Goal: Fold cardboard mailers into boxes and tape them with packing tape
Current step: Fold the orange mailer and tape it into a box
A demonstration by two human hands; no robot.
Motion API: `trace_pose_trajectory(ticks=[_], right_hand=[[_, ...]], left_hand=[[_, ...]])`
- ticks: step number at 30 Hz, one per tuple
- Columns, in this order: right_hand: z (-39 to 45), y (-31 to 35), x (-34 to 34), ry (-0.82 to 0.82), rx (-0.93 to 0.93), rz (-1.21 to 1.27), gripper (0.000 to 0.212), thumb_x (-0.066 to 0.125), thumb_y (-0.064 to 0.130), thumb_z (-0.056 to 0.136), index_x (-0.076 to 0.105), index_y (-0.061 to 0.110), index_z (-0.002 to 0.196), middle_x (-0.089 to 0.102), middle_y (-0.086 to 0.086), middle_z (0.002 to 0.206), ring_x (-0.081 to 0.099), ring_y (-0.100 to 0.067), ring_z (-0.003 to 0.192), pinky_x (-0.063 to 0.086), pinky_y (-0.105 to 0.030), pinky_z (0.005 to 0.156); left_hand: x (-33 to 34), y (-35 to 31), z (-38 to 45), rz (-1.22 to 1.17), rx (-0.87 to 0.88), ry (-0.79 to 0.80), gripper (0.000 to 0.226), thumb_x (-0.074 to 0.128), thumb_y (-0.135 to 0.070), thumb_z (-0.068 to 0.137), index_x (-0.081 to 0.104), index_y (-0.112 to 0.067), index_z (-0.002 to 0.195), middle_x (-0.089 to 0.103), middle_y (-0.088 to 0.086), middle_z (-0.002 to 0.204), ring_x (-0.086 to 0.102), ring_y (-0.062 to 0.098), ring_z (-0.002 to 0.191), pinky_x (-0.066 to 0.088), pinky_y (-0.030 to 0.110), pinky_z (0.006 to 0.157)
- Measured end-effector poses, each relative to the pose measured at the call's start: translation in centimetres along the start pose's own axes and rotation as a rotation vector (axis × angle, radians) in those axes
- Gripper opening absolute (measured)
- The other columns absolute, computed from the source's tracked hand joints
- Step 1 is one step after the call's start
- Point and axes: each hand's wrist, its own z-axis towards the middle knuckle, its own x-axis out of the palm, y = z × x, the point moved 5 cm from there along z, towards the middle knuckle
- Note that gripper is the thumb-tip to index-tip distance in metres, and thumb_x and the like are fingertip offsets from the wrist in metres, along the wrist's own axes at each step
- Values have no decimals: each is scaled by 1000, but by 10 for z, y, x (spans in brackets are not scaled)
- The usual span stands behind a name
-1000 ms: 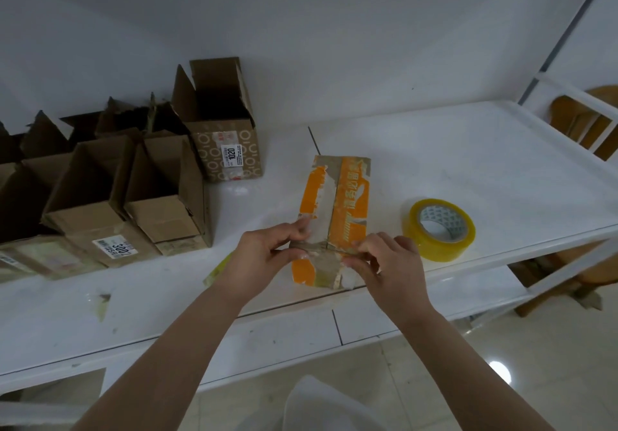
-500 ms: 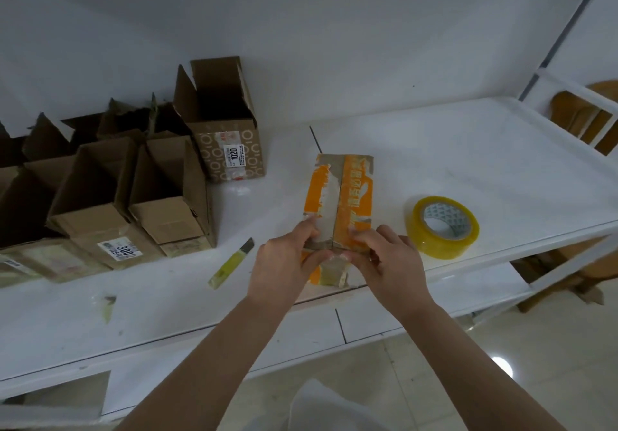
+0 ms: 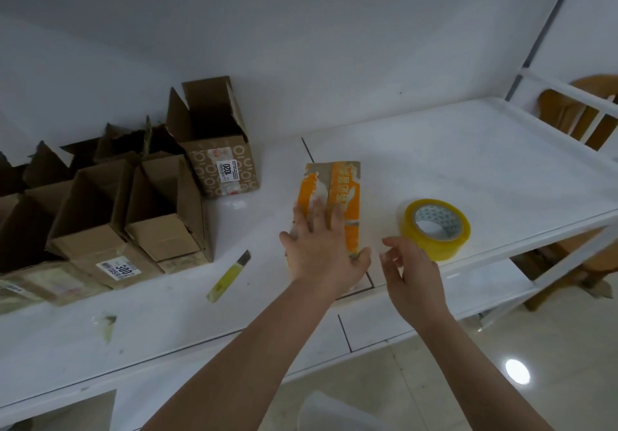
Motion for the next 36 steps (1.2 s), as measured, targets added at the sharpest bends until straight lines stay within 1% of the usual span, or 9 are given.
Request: trace_pose_trajectory(ticks=[5,9,15,18,22,24,27,31,36], right_hand=[[-3,-16,2,0,136,179,23,57,15,95,58,13,119,62,0,94,57,-14,82,46,-30,73],[2,-25,4,38,300,353,25,47,21,101,56,12,122,64,-6,100,62,-23,92,50,-38,81],[13,-6,14,284,485,889,53,49,54,89,61,13,120,72,-14,102,71,-30,88,56,-43,77],[15,8,14,432,418,984,58,56,53,81,64,10,120,72,-20,103,72,-33,87,58,-38,69],[18,22,12,437,372,1092,49,53,55,83,73,18,109,72,-20,104,71,-34,92,58,-43,82],[21,24,4,401,362,971,55,53,63,81,74,18,104,73,-17,98,71,-34,91,57,-41,83],[28,21,-11,354,384,722,60,46,67,83,72,13,91,73,-12,80,71,-26,71,56,-33,69],[35,17,-19,406,372,443,25,52,42,97,65,22,104,73,-2,74,70,-18,60,53,-33,61],[37,31,-11,453,264,142,50,62,50,89,51,23,130,71,4,84,69,-14,72,54,-34,69]], left_hand=[[-17,19,-13,-150,78,-240,80,31,-68,76,28,-30,146,27,-2,156,22,27,144,38,48,101],[-35,46,-22,-1069,19,-282,66,49,-54,78,44,-29,139,56,-7,133,54,15,121,51,45,95],[-41,57,-31,-1537,77,-294,42,52,-28,87,54,-24,128,66,-6,117,64,12,107,52,20,78],[-33,63,-30,-1714,33,-246,37,52,-31,84,59,-27,120,69,0,115,66,19,106,54,25,79],[-15,64,-30,-1868,-93,-172,43,47,-36,85,57,-23,125,70,1,117,65,20,109,55,28,81],[-6,69,-32,-1847,-150,-138,40,46,-38,85,59,-28,121,71,-2,114,66,17,108,54,27,81],[3,81,-36,-1529,-205,-150,33,45,-36,87,61,-37,116,70,-14,109,65,7,104,50,21,80],[-1,82,-31,-1187,-155,-140,34,51,-12,95,60,-38,115,63,-21,111,60,3,108,47,8,78],[-24,87,-16,-1050,-237,-65,25,57,-43,92,70,-26,103,73,-7,97,67,11,93,54,43,90]])
